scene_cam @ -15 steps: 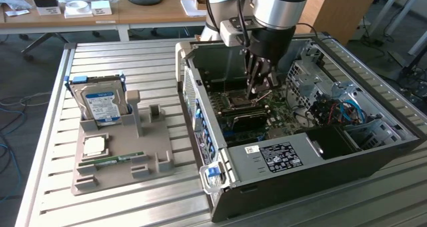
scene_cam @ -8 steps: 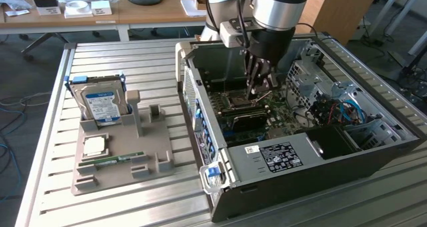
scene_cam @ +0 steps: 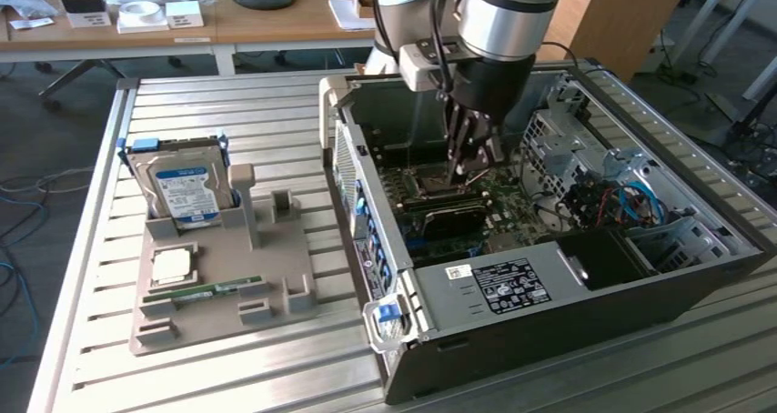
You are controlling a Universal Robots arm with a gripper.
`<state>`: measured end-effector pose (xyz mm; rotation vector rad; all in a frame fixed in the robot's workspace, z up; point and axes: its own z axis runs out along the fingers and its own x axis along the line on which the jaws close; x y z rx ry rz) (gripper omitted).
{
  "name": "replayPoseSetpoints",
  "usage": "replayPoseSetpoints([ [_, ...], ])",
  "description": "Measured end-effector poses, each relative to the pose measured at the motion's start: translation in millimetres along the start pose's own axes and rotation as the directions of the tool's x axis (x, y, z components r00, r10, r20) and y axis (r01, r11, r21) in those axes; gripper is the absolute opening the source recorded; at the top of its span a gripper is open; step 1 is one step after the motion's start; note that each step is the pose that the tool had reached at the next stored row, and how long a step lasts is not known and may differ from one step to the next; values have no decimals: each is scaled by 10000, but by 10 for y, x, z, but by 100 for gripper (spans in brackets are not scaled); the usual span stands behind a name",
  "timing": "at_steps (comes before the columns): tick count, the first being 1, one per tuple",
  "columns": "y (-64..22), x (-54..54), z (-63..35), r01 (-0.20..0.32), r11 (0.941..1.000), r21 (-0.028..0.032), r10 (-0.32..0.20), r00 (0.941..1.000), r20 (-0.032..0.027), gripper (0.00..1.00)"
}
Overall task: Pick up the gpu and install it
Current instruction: 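Press down on the gpu until it lock into place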
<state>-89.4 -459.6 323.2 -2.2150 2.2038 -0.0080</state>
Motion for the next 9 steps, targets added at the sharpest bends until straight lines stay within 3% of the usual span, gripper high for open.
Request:
replayPoseSetpoints([
  [9,1,1,72,0,10000,-3,0,10000,-5,11],
])
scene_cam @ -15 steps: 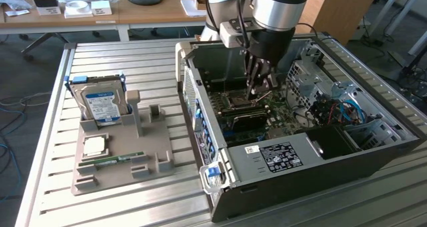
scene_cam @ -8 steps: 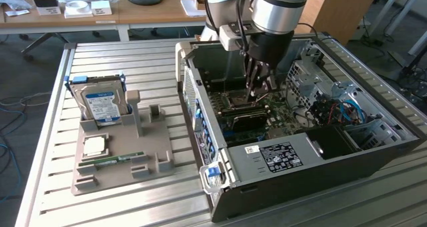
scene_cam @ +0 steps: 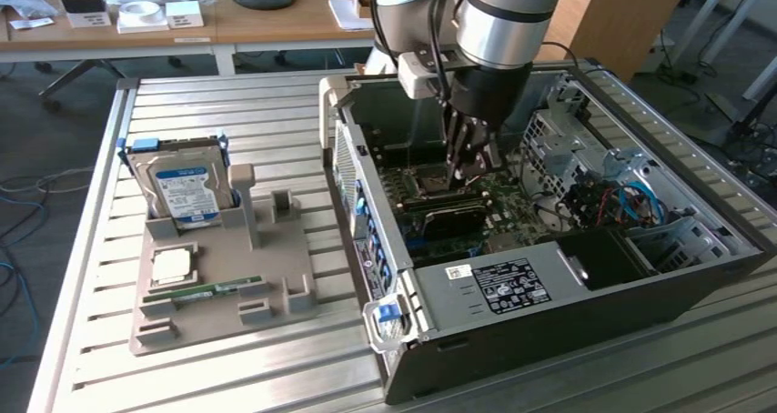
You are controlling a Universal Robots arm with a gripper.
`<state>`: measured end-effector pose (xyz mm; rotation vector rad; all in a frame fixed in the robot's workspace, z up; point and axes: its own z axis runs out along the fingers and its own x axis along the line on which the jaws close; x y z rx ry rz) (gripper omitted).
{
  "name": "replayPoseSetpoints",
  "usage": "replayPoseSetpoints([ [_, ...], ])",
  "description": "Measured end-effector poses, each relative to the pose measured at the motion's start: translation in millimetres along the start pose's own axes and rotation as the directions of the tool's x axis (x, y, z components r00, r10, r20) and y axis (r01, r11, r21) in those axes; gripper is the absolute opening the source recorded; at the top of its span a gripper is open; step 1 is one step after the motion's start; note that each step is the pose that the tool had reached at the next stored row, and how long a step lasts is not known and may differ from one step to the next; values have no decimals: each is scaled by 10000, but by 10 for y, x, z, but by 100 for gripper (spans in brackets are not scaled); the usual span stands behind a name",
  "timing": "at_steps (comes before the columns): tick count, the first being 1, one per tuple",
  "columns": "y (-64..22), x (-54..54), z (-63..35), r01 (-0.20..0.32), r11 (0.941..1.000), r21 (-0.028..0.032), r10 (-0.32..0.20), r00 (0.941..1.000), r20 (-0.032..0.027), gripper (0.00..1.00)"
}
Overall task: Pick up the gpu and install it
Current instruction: 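Press down on the gpu until it lock into place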
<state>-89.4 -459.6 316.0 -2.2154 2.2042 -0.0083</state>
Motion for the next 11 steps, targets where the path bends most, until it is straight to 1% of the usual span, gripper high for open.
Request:
replayPoseSetpoints([
  [4,0,-1,9,0,10000,3,0,10000,6,11],
  [11,2,1,121,0,10000,1,0,10000,2,11],
])
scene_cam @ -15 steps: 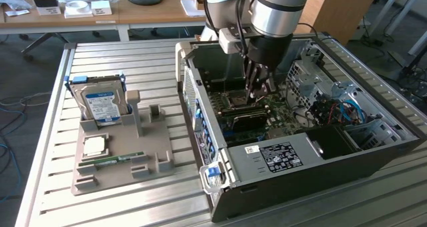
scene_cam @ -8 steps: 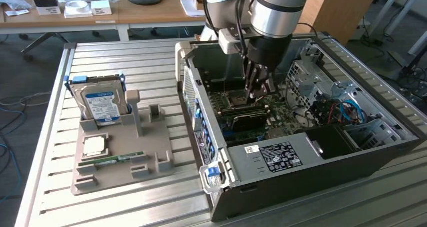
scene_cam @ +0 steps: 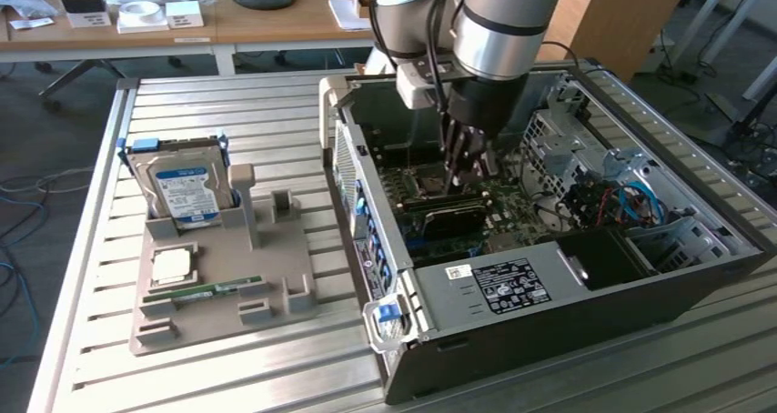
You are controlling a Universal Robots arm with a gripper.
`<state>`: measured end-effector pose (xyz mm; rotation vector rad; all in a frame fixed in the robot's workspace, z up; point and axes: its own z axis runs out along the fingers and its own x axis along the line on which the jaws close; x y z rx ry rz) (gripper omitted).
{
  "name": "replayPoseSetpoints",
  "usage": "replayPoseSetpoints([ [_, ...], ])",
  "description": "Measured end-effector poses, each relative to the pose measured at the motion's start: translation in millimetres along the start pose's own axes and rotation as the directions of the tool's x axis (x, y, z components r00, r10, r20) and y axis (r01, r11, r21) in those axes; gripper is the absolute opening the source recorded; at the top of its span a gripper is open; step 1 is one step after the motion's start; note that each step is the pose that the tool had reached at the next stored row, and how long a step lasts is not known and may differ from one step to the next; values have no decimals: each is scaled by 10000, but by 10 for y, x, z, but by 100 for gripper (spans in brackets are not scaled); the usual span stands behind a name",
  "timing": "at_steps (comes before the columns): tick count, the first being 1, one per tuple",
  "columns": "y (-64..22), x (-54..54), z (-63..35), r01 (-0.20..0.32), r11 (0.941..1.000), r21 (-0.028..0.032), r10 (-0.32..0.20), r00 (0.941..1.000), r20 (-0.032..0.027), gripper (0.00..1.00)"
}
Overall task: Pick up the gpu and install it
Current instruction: 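Press down on the gpu until it lock into place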
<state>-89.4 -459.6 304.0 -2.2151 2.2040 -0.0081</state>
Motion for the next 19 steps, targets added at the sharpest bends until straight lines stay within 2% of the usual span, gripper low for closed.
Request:
replayPoseSetpoints([
  [5,2,1,100,0,10000,0,0,10000,0,11],
  [10,3,-13,109,-2,10000,1,2,10000,-3,11],
  [15,2,-76,124,0,10000,0,0,10000,-3,11],
  [19,4,-108,173,0,10000,1,0,10000,-2,11],
])
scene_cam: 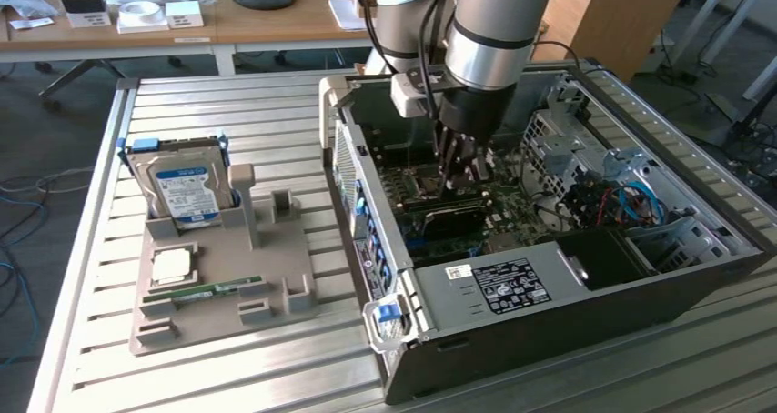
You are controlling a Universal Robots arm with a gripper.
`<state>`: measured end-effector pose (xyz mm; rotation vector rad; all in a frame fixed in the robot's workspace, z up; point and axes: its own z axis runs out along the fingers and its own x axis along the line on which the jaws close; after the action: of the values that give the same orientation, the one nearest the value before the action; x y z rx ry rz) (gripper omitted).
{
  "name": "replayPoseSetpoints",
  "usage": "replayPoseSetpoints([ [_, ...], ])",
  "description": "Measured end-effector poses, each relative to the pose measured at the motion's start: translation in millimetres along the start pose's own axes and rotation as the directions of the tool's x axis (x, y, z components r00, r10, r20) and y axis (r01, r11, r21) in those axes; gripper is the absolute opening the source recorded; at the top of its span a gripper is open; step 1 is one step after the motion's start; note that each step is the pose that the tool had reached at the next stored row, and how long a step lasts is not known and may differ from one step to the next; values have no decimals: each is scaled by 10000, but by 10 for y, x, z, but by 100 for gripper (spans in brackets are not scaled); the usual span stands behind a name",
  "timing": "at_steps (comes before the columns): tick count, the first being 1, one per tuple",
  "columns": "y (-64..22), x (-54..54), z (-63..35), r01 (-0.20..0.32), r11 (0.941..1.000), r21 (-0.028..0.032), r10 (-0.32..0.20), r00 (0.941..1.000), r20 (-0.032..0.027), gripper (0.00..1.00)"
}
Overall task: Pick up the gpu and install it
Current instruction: 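Press down on the gpu until it lock into place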
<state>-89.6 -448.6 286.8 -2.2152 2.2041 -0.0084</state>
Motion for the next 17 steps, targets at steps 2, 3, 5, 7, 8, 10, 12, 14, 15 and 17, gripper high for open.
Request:
replayPoseSetpoints([
  [2,0,-6,32,2,10000,-1,-2,10000,-2,11],
  [3,1,-6,45,2,10000,-1,-2,10000,-2,11],
  [5,3,-6,53,0,10000,-3,0,10000,-5,11],
  [7,4,-5,68,-64,10000,0,64,10000,-7,11],
  [8,5,-5,76,-149,9999,1,149,9999,-8,11],
  [10,6,-5,87,-278,9996,1,278,9996,-11,11],
  [12,8,-6,103,-341,9994,2,341,9994,-12,11],
  [14,11,-5,132,-392,9992,3,392,9992,-12,11],
  [15,11,-5,146,-406,9992,2,406,9992,-13,11],
  [17,12,-5,163,-419,9991,3,419,9991,-13,11],
])
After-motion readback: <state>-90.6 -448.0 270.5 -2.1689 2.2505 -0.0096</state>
